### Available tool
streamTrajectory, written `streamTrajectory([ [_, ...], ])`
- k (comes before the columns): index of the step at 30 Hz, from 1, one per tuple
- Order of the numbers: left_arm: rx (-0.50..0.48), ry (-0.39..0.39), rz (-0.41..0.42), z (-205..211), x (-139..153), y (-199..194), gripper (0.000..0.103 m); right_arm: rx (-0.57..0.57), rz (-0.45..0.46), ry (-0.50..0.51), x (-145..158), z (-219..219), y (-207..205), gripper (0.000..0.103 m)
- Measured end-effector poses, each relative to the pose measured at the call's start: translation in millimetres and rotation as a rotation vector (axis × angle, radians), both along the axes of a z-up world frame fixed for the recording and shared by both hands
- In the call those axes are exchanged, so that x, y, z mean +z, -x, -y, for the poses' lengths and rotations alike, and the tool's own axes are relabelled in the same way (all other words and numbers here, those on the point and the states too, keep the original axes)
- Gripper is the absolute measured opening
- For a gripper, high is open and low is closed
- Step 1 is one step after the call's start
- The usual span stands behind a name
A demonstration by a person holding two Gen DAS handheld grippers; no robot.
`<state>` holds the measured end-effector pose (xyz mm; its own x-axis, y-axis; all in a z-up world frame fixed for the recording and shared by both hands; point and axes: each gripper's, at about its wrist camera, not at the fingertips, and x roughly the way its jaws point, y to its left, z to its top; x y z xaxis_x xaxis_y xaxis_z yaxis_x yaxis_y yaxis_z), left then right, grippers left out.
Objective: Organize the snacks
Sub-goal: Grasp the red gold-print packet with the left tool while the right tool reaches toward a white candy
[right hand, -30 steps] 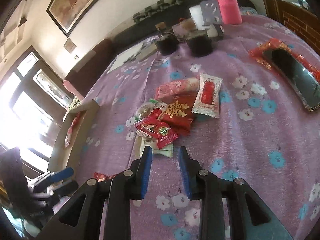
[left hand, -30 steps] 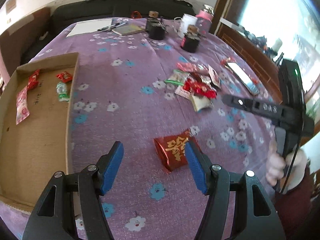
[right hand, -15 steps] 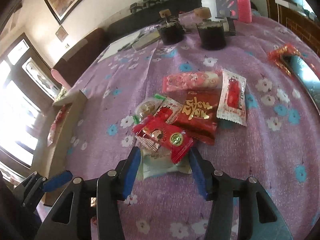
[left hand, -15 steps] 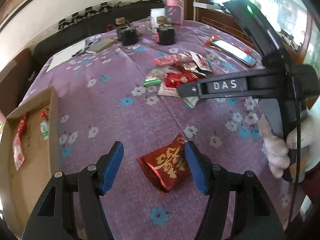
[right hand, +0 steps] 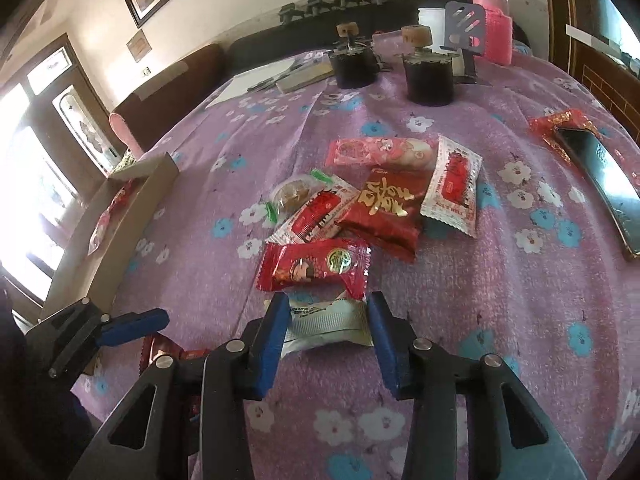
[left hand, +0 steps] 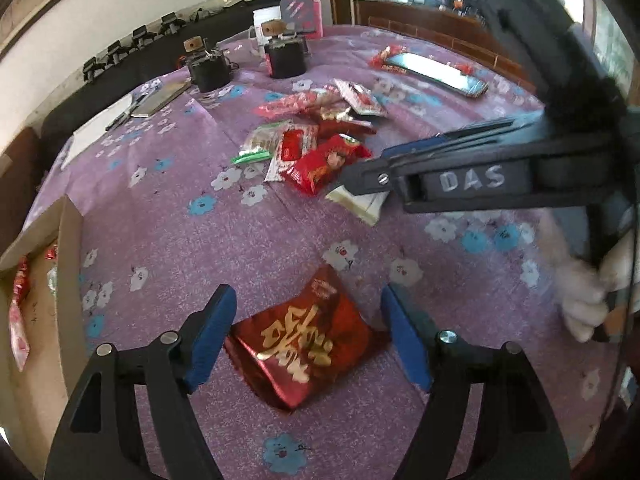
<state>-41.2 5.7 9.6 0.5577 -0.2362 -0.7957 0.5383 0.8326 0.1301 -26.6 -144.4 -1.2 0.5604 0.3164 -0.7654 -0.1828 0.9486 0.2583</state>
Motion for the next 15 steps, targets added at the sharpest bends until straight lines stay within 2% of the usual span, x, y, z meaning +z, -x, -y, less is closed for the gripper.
streamTrajectory([
  [2, 0.009, 0.003, -0.012, 0, 0, 0, 0.070, 0.016, 0.000, -0.009, 0, 2, 2, 0.044],
  [4, 0.005, 0.051, -0.049, -3, 0, 1, 0.033, 0.032, -0.005, -0.054, -1, 7, 4, 0.049],
  [6, 0.046, 0.057, -0.049, -5, 3, 3, 0.028, 0.036, -0.017, -0.107, 0, 13, 5, 0.054],
  [8, 0.069, 0.078, -0.038, -9, 5, 7, 0.025, 0.030, -0.014, -0.119, 1, 16, 7, 0.060],
  [10, 0.098, 0.120, -0.047, -17, 8, 10, 0.023, 0.031, -0.010, -0.112, 0, 14, 9, 0.063],
  [15, 0.156, 0.235, -0.050, -39, 20, 25, 0.023, 0.069, 0.017, -0.042, 0, -3, 14, 0.064],
])
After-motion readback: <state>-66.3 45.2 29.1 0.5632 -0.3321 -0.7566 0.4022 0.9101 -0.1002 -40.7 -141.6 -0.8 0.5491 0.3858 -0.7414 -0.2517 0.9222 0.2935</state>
